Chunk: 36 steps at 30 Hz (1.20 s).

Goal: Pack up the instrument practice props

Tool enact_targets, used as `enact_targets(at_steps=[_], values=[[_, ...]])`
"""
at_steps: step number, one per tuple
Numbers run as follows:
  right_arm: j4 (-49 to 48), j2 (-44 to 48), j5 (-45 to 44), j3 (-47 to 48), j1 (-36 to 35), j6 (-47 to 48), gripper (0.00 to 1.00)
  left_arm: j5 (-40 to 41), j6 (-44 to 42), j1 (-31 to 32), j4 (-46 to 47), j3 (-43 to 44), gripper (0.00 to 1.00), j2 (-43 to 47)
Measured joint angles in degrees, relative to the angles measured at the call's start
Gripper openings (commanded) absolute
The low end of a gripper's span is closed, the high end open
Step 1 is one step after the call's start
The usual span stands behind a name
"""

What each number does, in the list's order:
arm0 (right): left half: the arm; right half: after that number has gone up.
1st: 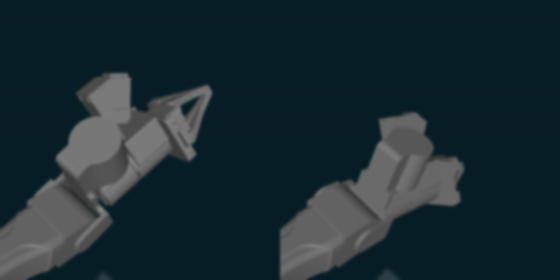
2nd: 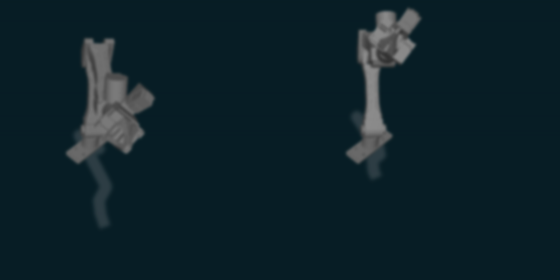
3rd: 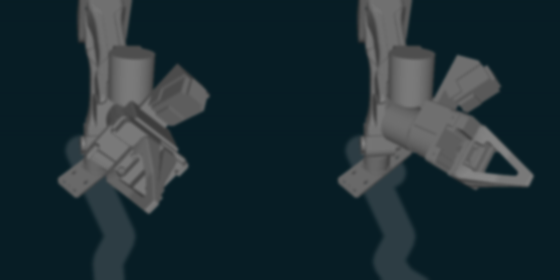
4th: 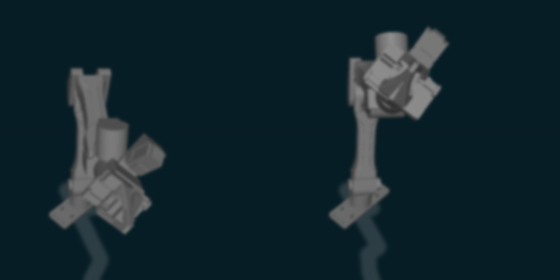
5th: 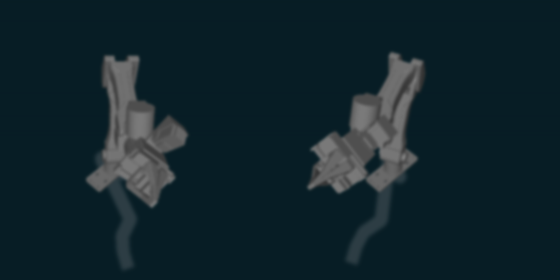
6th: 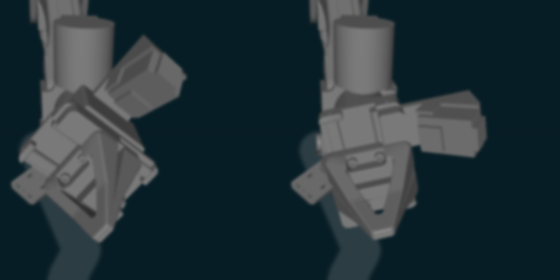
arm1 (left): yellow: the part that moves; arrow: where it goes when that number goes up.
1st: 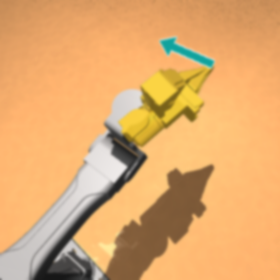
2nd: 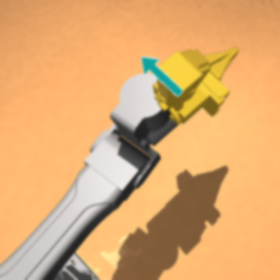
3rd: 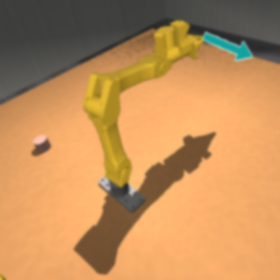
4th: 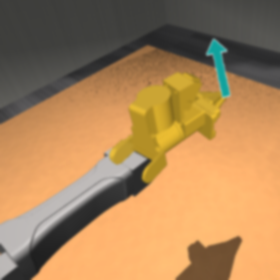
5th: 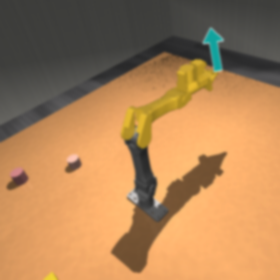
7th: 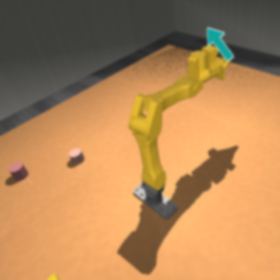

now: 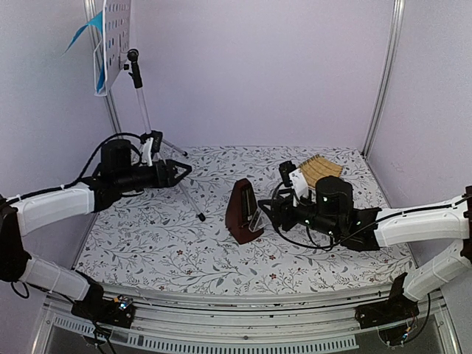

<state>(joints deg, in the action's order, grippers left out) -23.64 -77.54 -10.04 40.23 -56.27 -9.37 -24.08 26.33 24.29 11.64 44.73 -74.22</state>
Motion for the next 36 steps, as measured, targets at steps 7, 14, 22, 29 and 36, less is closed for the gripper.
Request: enact_targets(at_steps=[7, 14, 22, 29, 36], values=[[-1.7, -5.95, -3.41, 1.7, -1.49, 0.52, 0.54, -5.03, -4.31, -10.1, -15.89, 10.6, 0.87, 3.28], [-4.81, -9.53, -6.25, 3.19, -2.56, 1.9, 0.54, 2.97, -13.97, -11.34, -23.26, 12.48, 0.88, 7.89], [-8.37, -14.01, -7.45, 4.74, -3.34, 4.83, 0.54, 11.74, -19.74, -11.34, -24.41, 7.17, 0.88, 11.91], [-9.25, -16.28, -7.82, 5.38, -3.34, 6.86, 0.54, 12.79, -20.76, -11.34, -24.41, 7.02, 0.88, 11.91], [-10.36, -16.61, -8.98, 5.38, -3.34, 8.83, 0.54, 12.83, -20.79, -11.34, -24.41, 6.99, 0.88, 11.91]])
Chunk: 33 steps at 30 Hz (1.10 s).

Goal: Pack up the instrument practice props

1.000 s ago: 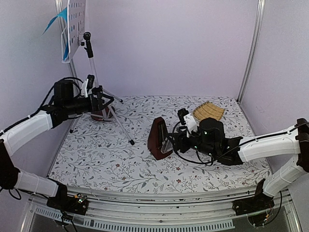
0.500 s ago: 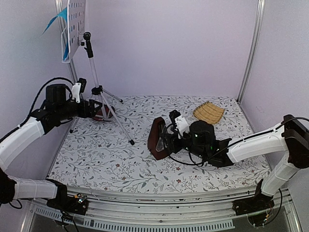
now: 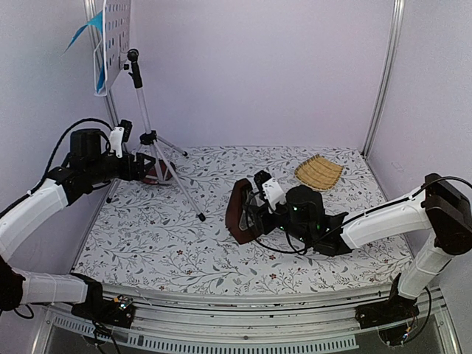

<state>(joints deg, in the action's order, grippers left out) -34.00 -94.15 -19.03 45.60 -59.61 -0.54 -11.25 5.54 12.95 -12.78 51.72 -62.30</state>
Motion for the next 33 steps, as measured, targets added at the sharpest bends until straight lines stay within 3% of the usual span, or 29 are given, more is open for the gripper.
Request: enact_targets(at_steps=[33], values=[[-3.52, -1.88, -4.98, 0.2, -1.95, 1.51, 0.54, -0.02, 0.0, 0.0, 0.0, -0.04, 0.88, 0.0]])
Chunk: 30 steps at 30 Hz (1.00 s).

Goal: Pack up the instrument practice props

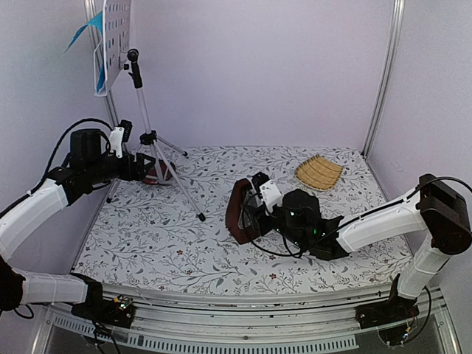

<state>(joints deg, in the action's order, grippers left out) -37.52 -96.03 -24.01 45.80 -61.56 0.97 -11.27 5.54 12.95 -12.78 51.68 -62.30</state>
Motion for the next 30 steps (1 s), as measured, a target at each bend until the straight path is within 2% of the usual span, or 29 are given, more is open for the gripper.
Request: enact_targets(at_steps=[30], values=[[-1.11, -2.12, -4.85, 0.55, -1.33, -3.13, 0.54, -0.07, 0.0, 0.0, 0.02, 0.0, 0.88, 0.0]])
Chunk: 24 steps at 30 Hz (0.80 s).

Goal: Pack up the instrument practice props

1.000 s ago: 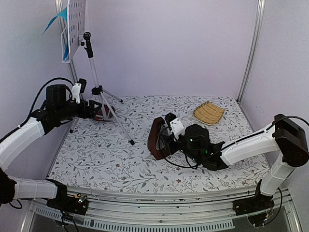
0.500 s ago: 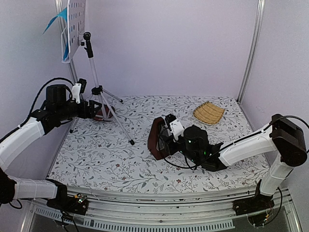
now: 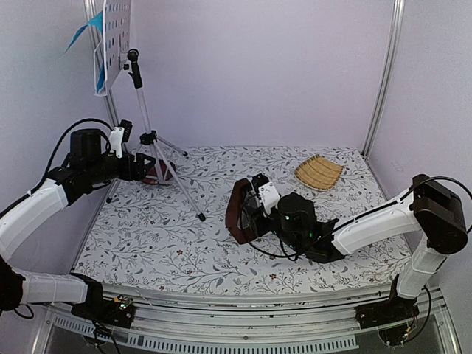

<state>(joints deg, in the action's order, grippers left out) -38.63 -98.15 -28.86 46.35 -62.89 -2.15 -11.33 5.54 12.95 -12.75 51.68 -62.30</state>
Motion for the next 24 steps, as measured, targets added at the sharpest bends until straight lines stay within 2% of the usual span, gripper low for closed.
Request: enact_targets(at_steps=[24], values=[[1.55, -1.2, 0.26, 1.99, -0.46, 3.98, 0.55, 0.0, 0.0, 0.0, 0.0, -0.11, 0.89, 0.02]])
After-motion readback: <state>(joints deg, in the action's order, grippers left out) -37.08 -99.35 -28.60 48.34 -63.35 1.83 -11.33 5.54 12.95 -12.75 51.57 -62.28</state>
